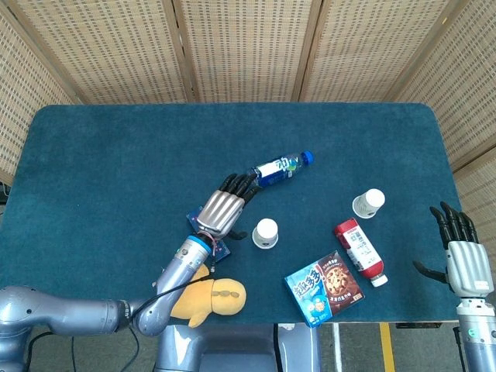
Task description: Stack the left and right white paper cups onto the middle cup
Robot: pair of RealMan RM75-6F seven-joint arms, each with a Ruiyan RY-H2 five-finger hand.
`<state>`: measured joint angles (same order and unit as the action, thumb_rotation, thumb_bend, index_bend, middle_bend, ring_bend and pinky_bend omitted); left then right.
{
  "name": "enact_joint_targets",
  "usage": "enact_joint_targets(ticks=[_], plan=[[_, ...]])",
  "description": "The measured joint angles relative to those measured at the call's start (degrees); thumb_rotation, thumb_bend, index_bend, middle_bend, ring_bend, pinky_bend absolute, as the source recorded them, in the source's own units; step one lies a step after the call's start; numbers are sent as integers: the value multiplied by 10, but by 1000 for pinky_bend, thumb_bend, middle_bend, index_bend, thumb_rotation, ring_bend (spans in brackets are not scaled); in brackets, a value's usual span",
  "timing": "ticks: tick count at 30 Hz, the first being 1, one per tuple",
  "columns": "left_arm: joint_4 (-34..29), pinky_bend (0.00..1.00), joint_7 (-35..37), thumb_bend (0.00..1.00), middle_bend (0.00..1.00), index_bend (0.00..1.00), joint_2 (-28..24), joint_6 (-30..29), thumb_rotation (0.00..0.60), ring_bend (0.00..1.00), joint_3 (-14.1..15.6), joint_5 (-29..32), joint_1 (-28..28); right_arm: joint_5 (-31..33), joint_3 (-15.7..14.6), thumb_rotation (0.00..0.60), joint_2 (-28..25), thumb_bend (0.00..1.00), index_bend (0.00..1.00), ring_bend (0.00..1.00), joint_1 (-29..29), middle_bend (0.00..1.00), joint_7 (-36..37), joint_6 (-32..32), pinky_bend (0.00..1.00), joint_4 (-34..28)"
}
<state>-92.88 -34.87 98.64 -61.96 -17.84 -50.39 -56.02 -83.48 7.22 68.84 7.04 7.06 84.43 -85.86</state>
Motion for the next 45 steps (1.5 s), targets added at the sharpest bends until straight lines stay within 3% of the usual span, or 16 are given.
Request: enact_joint_targets(ticks=[6, 16, 23, 28, 35, 45], plan=[[-59, 0, 3, 172, 0, 140, -71, -61, 600, 0, 38, -52, 54, 4, 2, 600, 2, 148, 56, 0, 1, 0, -7, -1, 0, 0], [-136, 0, 42, 173, 0, 129, -236, -164, 600, 0, 140, -158, 191, 6, 6, 600, 7, 148, 85, 0, 5, 0, -28, 1, 0, -4], [-137, 0, 78, 174, 0, 128, -268, -252, 600, 0, 191, -222, 282, -3, 14, 600, 13, 148, 170, 0, 25, 0, -52, -9, 3, -18], [-116, 0, 116, 173, 0, 129, -273, -305, 600, 0, 225, -256, 353, -8, 30, 600, 17, 151, 217, 0, 70, 0, -101, -52, 20, -43], [-94, 0, 150, 174, 0, 129, -275, -317, 600, 0, 230, -295, 386, 57, 69, 600, 37, 174, 284, 0, 153, 4, -173, -160, 49, -50], [-82, 0, 199, 174, 0, 129, -294, -292, 600, 0, 202, -294, 404, 239, 107, 600, 77, 176, 274, 0, 247, 0, -264, -292, 47, 46]])
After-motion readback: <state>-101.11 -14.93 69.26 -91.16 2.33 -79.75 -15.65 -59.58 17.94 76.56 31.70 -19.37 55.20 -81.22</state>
